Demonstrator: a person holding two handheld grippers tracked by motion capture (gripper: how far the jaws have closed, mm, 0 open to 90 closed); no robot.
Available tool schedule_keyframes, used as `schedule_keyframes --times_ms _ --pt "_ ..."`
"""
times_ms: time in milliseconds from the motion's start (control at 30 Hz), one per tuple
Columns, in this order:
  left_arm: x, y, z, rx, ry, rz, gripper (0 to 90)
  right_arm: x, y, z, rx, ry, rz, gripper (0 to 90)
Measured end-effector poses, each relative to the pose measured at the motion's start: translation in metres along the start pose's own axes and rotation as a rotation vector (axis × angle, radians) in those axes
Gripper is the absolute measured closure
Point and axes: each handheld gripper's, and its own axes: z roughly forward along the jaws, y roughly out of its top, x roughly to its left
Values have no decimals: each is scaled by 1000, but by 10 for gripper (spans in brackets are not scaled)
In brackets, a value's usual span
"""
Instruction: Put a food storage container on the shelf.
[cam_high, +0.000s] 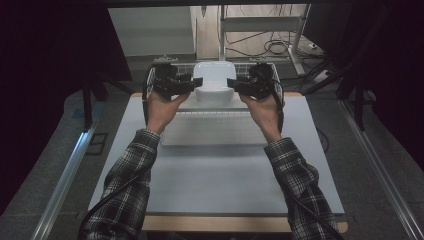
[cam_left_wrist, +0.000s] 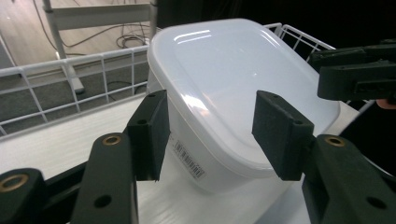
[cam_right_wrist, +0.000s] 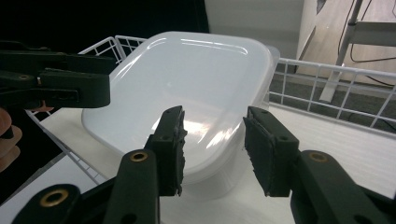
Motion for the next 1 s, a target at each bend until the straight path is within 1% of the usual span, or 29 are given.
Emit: schedule_keyframes --times_ms 200,300,367,433,467,533,567,600,633,700,767,800,867,1000 --pt "2 2 6 -6 19 -10 457 -2 1 2 -7 -17 6 557" --pt "2 2 7 -11 27 -8 420 -5 1 3 -9 -15 18 532" --pt "1 2 7 -19 39 -1 403 -7 1 3 -15 -20 25 509" --pt "2 2 4 -30 37 -3 389 -8 0 2 -20 -24 28 489" --pt "1 3 2 -33 31 -7 380 -8 0 2 -20 -25 26 478" --pt "0 3 -2 -37 23 8 354 -9 -1 0 -23 -19 22 446" --pt "0 3 -4 -36 15 12 337 -9 -1 -2 -27 -16 22 425" --pt "-1 1 -7 -37 -4 16 320 -9 -2 -3 -31 -11 23 409" --pt "-1 1 -8 -36 -11 19 305 -9 -3 -5 -38 5 24 397" --pt "-3 -3 -12 -38 -26 26 288 -8 -4 -8 -37 15 19 375" --pt "-4 -6 -15 -47 -42 21 271 -7 -7 -10 -38 30 14 352" --pt "-5 -9 -17 -46 -49 33 262 -7 -8 -11 -38 37 12 343" --pt "-8 -12 -20 -50 -56 38 226 -5 -11 -13 -40 42 5 323" --pt "-14 -20 -25 -36 -73 68 183 -2 -16 -17 -38 63 3 299"
